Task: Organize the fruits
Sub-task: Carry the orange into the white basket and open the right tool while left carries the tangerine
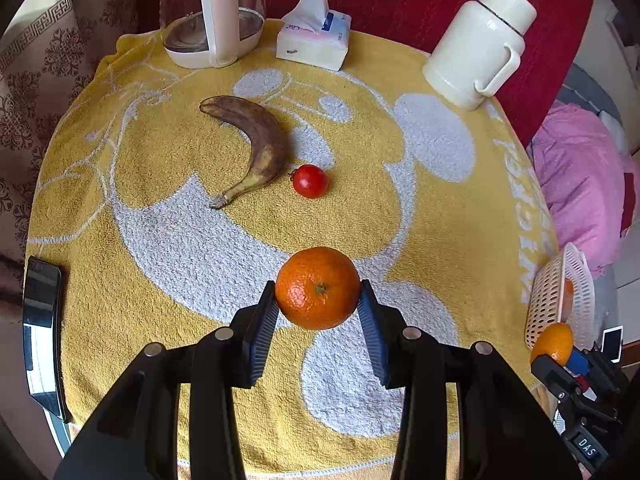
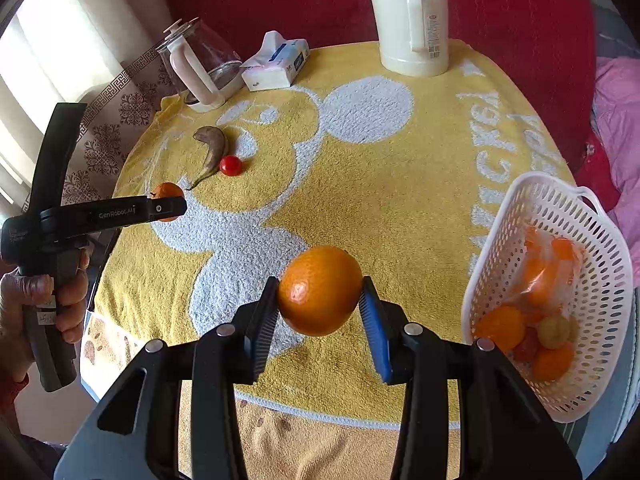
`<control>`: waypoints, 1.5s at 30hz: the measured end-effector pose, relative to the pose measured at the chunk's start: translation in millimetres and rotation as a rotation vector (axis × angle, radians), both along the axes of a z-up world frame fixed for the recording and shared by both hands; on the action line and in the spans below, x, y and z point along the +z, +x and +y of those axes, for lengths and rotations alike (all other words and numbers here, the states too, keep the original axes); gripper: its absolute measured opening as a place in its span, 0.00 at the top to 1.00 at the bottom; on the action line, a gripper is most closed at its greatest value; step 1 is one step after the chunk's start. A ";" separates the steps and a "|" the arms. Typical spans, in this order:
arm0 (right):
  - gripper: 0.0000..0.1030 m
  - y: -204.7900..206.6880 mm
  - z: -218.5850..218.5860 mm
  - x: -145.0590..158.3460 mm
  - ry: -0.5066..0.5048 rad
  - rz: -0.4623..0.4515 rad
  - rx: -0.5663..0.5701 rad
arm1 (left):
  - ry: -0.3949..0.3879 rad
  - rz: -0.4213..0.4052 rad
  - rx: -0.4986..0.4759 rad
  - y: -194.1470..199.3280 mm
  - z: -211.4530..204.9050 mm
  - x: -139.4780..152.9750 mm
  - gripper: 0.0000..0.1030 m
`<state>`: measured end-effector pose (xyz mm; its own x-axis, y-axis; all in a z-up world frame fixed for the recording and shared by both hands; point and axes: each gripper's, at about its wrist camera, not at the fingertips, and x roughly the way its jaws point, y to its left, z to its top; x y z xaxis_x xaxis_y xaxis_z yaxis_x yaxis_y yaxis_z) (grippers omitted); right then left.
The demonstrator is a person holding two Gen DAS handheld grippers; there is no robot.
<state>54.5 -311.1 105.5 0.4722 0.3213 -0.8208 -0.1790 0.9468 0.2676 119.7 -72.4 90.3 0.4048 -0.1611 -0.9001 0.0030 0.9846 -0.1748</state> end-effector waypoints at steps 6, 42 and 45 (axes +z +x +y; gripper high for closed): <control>0.60 -9.5 -40.8 5.0 0.029 -0.006 -0.069 | 0.007 -0.017 -0.015 -9.5 -23.3 9.7 0.61; 0.60 -20.4 -196.1 -10.7 -0.034 -0.034 -0.328 | 0.013 -0.050 -0.153 -51.2 -128.8 31.2 0.60; 0.60 -13.3 -196.5 -12.0 -0.041 -0.034 -0.323 | 0.018 -0.049 -0.152 -53.1 -129.0 31.7 0.60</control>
